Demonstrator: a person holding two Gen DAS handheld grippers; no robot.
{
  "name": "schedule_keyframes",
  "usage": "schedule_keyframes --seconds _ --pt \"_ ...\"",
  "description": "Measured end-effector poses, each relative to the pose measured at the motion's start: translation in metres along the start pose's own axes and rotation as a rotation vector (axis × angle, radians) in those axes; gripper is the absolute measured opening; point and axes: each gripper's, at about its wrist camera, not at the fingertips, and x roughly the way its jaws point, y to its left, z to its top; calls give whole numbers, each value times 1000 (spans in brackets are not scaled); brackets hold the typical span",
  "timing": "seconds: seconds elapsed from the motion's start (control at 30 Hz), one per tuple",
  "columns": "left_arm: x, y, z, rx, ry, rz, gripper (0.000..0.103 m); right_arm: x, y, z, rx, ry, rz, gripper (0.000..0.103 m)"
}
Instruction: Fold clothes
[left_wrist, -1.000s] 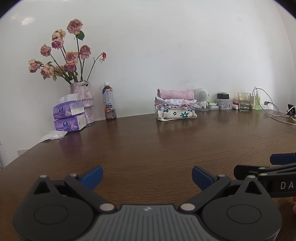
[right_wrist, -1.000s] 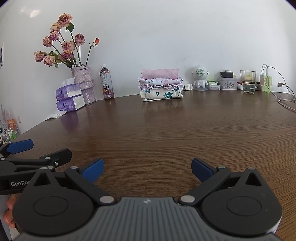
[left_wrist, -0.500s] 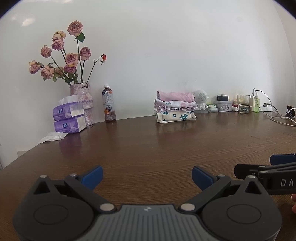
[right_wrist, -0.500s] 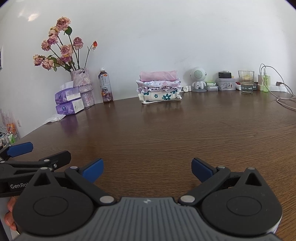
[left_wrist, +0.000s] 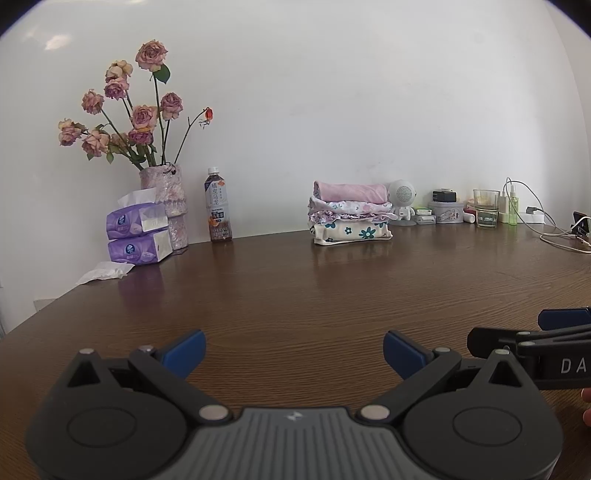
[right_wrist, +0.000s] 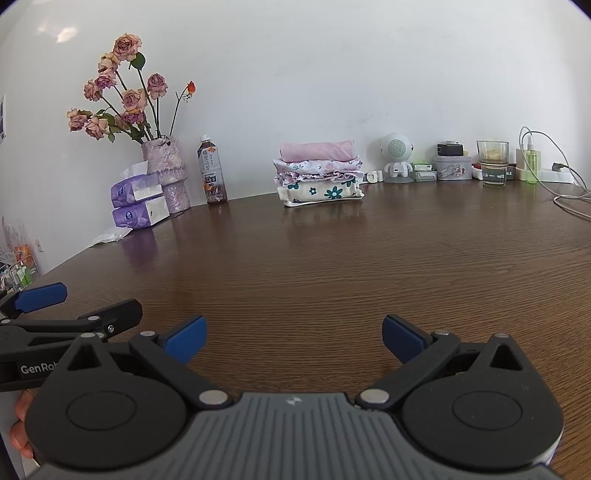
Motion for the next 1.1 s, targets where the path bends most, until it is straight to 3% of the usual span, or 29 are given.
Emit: schedule_keyframes --seconds 1.1 --pt "-2 -1 -1 4 -11 2 103 0 1 1 0 -5 -2 103"
